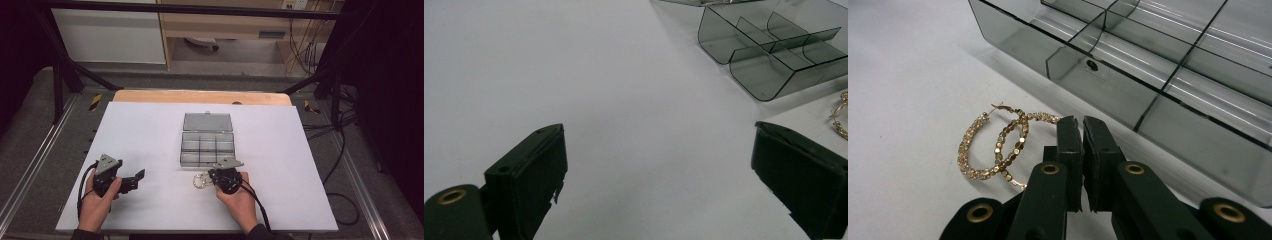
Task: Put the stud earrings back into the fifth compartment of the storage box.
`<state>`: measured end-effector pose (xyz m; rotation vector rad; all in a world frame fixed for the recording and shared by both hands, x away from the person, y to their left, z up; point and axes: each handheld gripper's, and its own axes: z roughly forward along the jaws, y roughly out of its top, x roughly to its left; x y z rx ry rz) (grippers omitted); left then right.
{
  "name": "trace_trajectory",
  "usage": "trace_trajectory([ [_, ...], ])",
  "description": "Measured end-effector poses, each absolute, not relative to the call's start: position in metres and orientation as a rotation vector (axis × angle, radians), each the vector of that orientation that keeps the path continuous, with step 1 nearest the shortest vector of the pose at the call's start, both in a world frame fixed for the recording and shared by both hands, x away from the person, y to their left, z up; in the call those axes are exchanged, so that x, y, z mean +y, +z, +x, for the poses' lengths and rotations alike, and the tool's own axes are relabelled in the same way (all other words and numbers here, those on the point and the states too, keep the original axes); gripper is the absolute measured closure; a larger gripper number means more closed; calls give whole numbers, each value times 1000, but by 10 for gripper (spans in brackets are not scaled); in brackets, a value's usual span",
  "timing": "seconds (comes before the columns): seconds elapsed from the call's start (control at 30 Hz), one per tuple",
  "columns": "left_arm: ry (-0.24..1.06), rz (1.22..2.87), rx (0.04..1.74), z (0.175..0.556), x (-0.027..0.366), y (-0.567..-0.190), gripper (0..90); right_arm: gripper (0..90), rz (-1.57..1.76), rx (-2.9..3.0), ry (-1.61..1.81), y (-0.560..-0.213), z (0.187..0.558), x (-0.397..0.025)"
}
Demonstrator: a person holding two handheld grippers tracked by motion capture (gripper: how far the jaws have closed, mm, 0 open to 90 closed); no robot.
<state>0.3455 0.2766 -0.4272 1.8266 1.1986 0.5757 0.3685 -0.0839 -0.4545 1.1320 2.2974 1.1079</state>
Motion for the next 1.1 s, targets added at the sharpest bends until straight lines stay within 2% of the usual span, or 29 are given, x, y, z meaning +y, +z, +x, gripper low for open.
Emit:
trace_trajectory([
  [1.1,578,1827,1200,345,277,-427,78,867,1023,2295,1087,-432,363,-83],
])
